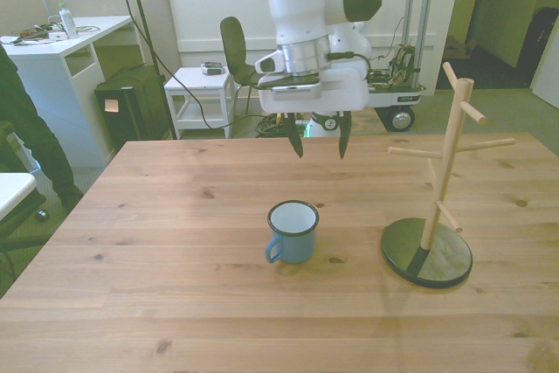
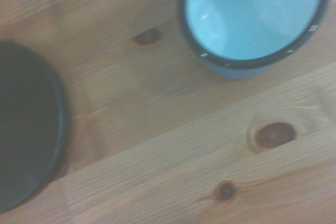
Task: Hang the mug
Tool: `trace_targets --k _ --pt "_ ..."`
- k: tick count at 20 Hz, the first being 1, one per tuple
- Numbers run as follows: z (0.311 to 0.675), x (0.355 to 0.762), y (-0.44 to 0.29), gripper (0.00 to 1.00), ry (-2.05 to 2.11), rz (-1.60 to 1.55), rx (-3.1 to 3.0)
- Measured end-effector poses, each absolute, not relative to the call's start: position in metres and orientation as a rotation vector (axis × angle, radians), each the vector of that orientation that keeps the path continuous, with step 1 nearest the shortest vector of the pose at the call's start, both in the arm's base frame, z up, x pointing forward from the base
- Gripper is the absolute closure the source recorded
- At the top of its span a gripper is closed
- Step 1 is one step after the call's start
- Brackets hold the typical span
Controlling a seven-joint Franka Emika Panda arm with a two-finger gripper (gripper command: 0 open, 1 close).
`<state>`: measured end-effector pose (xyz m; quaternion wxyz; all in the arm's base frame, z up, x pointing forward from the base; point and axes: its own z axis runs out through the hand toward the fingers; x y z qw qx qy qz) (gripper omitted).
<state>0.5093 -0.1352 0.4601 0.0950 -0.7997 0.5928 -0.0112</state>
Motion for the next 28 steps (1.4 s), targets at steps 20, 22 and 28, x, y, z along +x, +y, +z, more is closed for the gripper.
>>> trace_targets --k 20,22,28 --pt "0.455 0.557 -0.243 0.00 1.865 -0.030 -2.296" --pt "0.457 0.563 -0.239 0.00 1.855 -0.036 -2.303" --pt "0.442 0.588 -0.217 0.00 1.853 -0.008 -2.319"
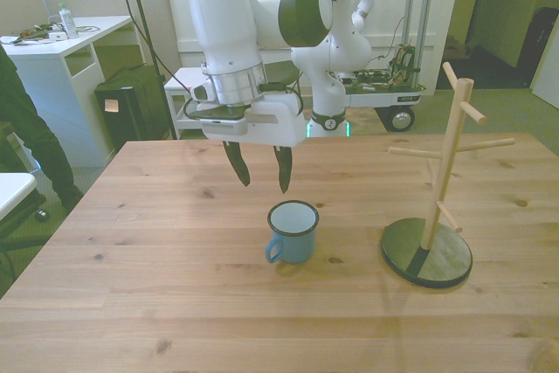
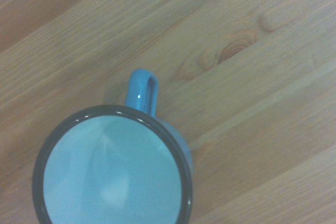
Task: Hang the mug
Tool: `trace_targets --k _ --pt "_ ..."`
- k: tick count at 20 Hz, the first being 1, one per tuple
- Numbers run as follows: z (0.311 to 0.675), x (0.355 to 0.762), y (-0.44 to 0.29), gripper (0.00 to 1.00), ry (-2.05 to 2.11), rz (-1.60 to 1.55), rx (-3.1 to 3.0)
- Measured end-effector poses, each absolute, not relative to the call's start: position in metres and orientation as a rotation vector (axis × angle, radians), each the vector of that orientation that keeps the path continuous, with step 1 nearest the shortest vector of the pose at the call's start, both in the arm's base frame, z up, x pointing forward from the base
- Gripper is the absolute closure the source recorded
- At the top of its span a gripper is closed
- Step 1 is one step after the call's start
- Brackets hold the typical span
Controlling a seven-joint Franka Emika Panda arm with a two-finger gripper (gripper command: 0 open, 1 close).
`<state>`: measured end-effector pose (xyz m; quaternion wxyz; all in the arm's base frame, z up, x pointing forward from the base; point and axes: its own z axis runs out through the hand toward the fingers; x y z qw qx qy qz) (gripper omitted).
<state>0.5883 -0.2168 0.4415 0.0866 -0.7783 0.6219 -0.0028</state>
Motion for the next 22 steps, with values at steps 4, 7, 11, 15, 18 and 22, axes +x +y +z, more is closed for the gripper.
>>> trace_targets --k 4,7,11,15,18,22 --pt "0.430 0.600 -0.217 0.00 1.875 0.005 -2.316" --pt "0.419 0.607 -0.217 0.00 1.886 0.022 -2.320" --pt "0.399 0.614 -0.215 1.00 1.889 0.066 -2.338" --pt "0.394 0.617 -0.212 1.00 1.884 0.076 -2.345" --pt "0.396 0.617 -0.211 1.00 1.879 0.072 -2.347" --pt "0.396 0.618 -0.207 1.00 1.871 0.074 -2.353"
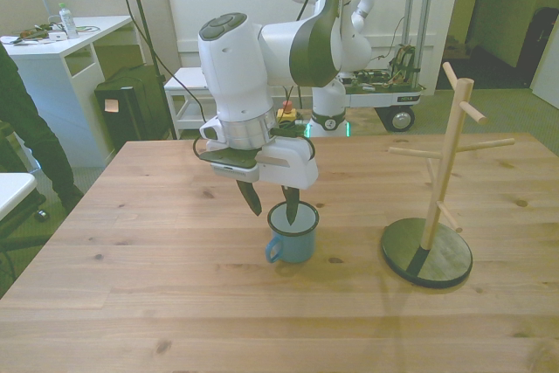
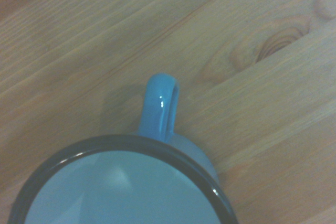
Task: Hang the mug
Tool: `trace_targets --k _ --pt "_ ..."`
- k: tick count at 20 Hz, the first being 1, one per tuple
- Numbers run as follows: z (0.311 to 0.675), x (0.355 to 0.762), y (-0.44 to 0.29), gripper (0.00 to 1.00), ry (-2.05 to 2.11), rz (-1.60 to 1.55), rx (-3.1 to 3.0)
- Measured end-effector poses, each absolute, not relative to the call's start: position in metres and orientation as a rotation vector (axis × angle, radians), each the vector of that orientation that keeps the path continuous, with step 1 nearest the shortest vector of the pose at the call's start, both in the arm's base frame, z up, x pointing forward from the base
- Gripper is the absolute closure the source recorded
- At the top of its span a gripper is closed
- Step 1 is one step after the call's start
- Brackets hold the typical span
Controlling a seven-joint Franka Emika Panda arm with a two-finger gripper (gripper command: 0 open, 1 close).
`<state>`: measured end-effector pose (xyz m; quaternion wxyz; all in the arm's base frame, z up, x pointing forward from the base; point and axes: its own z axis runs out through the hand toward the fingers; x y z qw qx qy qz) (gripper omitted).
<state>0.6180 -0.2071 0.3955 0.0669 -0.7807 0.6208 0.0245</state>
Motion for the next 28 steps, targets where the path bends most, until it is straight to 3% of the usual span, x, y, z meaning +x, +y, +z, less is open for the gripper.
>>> trace_targets --k 22,28 --pt "0.397 0.619 -0.201 1.00 1.851 0.071 -2.370" --pt "0.417 0.611 -0.197 1.00 1.802 0.009 -2.412"
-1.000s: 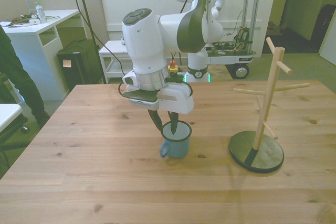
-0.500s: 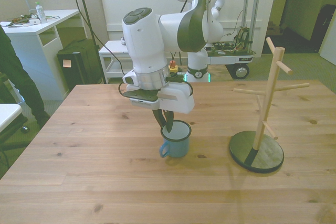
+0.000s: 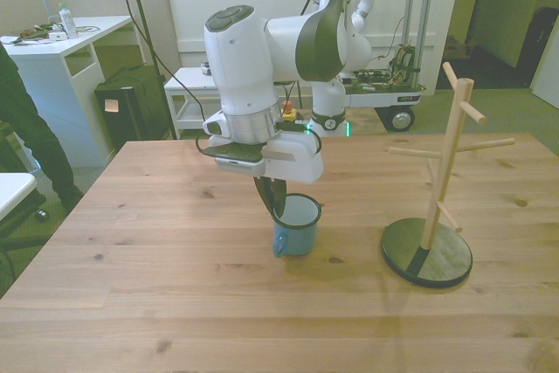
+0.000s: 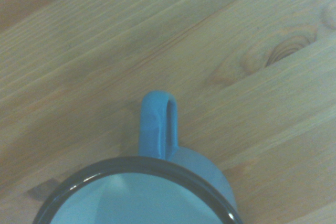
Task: Hang the mug
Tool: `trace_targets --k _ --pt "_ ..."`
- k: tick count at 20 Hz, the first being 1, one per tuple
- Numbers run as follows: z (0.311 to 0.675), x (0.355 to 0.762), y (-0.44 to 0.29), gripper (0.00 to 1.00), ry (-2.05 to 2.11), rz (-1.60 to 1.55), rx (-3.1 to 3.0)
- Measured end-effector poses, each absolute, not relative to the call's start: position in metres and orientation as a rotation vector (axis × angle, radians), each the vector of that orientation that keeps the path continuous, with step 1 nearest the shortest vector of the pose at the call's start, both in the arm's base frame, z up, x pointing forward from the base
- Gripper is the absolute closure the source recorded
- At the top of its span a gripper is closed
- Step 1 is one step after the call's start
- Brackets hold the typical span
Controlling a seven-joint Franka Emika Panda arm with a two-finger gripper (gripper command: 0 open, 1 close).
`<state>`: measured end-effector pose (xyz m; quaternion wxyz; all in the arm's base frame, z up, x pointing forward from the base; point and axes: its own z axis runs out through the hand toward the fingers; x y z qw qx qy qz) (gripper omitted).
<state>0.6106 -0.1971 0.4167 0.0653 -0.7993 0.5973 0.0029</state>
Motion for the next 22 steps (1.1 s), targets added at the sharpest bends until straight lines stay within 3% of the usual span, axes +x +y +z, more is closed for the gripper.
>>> trace_targets --k 14,22 --pt "0.516 0.557 -0.118 1.00 1.531 -0.239 -2.605" --pt "0.548 0.540 -0.088 1.00 1.476 -0.317 -2.617"
